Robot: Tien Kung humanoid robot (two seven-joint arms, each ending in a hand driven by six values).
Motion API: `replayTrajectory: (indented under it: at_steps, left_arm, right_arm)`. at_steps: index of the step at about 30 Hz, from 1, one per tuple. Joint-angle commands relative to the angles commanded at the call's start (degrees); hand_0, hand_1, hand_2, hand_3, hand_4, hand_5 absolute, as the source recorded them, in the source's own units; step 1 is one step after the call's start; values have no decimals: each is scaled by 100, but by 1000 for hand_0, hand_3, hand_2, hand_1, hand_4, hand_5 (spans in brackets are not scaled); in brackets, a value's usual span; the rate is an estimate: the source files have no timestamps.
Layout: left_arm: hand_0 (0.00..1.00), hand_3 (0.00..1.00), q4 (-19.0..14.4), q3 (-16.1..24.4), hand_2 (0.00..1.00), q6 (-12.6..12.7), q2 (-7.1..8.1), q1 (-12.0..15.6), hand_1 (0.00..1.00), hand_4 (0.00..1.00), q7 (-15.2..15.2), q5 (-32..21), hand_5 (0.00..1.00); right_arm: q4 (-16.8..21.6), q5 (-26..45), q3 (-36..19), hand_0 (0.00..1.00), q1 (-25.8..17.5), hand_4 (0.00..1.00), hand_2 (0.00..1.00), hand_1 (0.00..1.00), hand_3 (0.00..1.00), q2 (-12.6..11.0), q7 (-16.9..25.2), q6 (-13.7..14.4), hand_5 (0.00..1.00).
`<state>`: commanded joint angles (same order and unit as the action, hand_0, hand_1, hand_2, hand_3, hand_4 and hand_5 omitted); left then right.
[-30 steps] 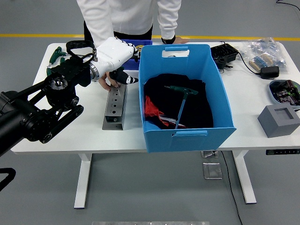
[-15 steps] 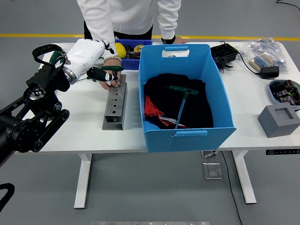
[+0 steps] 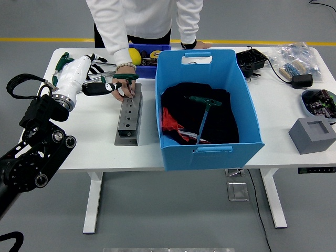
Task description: Lift tool from toolbox,place it in box,lift tool from toolbox,place it in box
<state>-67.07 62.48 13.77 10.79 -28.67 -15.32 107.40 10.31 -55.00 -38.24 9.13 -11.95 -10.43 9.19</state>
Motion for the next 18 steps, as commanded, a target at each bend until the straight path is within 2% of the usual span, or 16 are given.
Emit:
replayTrajectory:
  at_steps: [2, 3, 5, 8, 9, 14, 15, 18]
  left_arm:
    - [313, 691, 1, -150, 507, 152, -27, 39, 464, 950, -130, -520, 420]
    - [268, 688, 4, -194, 461, 205, -37, 48, 379, 926, -170, -723, 425]
    - [268, 688, 33, -303, 461, 362, -68, 65, 379, 926, -243, -1173, 425]
    - [268, 688, 90, -387, 461, 512, -100, 64, 379, 926, -139, -1880, 425]
    - [271, 735, 102, -410, 483, 564, -107, 62, 397, 878, -110, -2104, 463]
    - [271, 735, 199, -505, 483, 729, -125, 28, 397, 878, 13, -3333, 463]
    - [284, 820, 218, -514, 538, 733, -126, 22, 420, 860, 29, -3556, 563]
    - [284, 820, 275, -530, 538, 757, -133, 13, 420, 860, 95, -4301, 563]
  right_arm:
    - [0, 2, -1, 622, -5, 783, 685, 612, 534, 2, -1, 2, 574]
    - [0, 7, 3, 622, -6, 783, 684, 612, 533, 3, -1, 2, 574]
    - [0, 21, 19, 622, -7, 783, 684, 612, 533, 3, 2, 4, 574]
    - [0, 31, 40, 622, -8, 783, 684, 612, 533, 2, 3, 3, 574]
    - [0, 27, 39, 622, -10, 783, 684, 612, 533, 3, 2, 4, 575]
    - [0, 18, 44, 622, -18, 783, 684, 612, 533, 6, 0, 6, 575]
    - [0, 18, 43, 621, -21, 781, 684, 612, 533, 7, 0, 7, 574]
    - [0, 6, 44, 621, -28, 781, 684, 612, 533, 9, -2, 6, 574]
